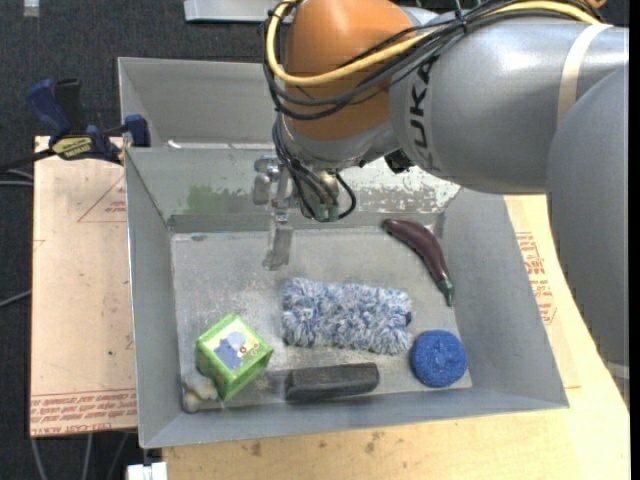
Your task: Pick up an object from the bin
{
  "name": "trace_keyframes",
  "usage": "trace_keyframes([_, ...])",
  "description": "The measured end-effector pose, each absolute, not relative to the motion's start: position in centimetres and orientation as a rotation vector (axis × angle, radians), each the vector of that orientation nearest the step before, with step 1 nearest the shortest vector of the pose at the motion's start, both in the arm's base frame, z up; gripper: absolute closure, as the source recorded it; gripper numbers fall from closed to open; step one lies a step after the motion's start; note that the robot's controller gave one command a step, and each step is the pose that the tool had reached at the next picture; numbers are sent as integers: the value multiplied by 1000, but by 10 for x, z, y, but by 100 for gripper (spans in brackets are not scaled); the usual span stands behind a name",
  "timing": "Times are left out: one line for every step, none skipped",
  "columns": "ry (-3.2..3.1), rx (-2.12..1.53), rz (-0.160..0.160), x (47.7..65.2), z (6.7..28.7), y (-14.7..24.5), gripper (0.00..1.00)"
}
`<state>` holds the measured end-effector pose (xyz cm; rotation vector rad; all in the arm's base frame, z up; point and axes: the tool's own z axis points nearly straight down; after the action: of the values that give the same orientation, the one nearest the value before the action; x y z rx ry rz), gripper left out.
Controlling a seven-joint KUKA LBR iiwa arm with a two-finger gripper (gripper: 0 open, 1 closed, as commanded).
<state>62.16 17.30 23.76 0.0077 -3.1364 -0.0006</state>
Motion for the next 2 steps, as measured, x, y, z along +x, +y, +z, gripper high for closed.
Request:
trace_keyframes([-3143, 3, -2, 622, 243, 172, 0])
trace_keyframes([-3149, 120, -6, 616, 221, 159, 0])
